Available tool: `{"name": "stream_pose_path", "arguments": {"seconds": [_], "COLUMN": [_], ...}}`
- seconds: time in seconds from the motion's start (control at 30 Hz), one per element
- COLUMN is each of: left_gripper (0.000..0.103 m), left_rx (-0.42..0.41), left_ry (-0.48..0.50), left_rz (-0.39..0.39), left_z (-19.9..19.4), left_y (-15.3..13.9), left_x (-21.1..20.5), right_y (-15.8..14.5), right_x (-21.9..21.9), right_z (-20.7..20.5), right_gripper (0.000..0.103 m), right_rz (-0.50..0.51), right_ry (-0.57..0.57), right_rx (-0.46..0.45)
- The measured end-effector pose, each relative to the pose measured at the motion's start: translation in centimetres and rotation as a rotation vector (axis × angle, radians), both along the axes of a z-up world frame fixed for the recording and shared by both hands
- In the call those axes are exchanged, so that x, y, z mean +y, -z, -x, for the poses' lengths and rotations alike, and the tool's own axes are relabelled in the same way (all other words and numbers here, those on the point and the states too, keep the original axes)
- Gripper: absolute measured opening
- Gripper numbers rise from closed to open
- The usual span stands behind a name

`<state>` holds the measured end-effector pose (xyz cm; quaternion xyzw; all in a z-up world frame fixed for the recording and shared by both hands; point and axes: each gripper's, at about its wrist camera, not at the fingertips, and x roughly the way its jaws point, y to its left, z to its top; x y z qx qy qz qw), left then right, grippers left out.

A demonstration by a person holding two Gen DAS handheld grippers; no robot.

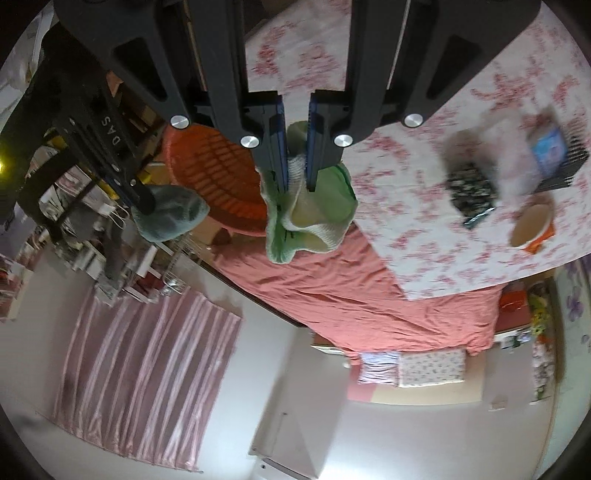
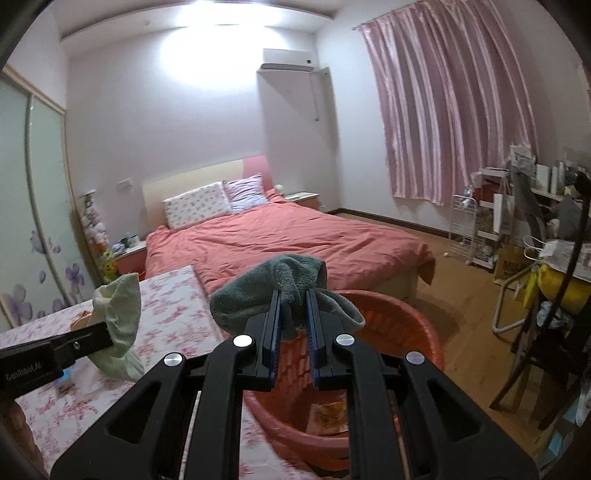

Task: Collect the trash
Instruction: 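Carry both cloths over the orange basket and open both tools to drop them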

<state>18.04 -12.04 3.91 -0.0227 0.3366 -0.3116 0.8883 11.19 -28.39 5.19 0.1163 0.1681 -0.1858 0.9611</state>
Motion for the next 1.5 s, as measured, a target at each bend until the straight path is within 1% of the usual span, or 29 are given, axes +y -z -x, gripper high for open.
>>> {"name": "stream_pose_path", "arguments": {"seconds": [0.47, 0.73, 0.93, 0.97, 1.03, 1.1, 1.13, 1.17, 1.2, 1.33, 1.5], "left_gripper": [0.01, 0.01, 0.014, 0.018, 0.024, 0.028, 0.032, 0.036, 0.038, 0.049, 0.055], "left_rx": [0.049, 0.075, 0.106, 0.116, 0.131, 0.146, 0.152, 0.154, 0.153, 0.137, 0.117], "left_ry": [0.112, 0.165, 0.167, 0.165, 0.159, 0.15, 0.144, 0.131, 0.123, 0.086, 0.038], "left_rz": [-0.013, -0.031, -0.066, -0.075, -0.092, -0.11, -0.115, -0.122, -0.125, -0.142, -0.161], "left_z": [-0.9, -1.9, -3.5, -3.8, -4.3, -4.8, -5.0, -5.1, -5.2, -5.3, -5.1], "left_y": [2.4, 4.2, 6.2, 6.7, 7.6, 8.4, 8.6, 8.8, 8.9, 8.7, 8.2], "left_x": [-6.5, -9.9, -11.9, -12.2, -12.7, -12.8, -12.6, -12.3, -12.0, -10.4, -7.3], "right_y": [1.6, 2.3, 3.4, 3.6, 4.1, 4.2, 4.3, 4.3, 4.3, 4.3, 3.8], "right_x": [-3.1, -5.3, -6.8, -7.1, -7.4, -7.4, -7.3, -7.2, -7.1, -6.9, -5.9], "right_z": [0.6, 0.0, -0.9, -1.1, -1.4, -1.5, -1.4, -1.2, -1.1, -1.0, -1.1], "right_gripper": [0.012, 0.012, 0.015, 0.017, 0.026, 0.043, 0.046, 0.053, 0.056, 0.06, 0.061], "right_rz": [-0.052, -0.108, -0.162, -0.169, -0.176, -0.173, -0.169, -0.163, -0.16, -0.152, -0.14], "right_ry": [0.074, 0.094, 0.09, 0.089, 0.085, 0.085, 0.086, 0.088, 0.09, 0.096, 0.076], "right_rx": [0.01, 0.014, 0.026, 0.028, 0.042, 0.048, 0.049, 0.048, 0.047, 0.063, 0.081]}}
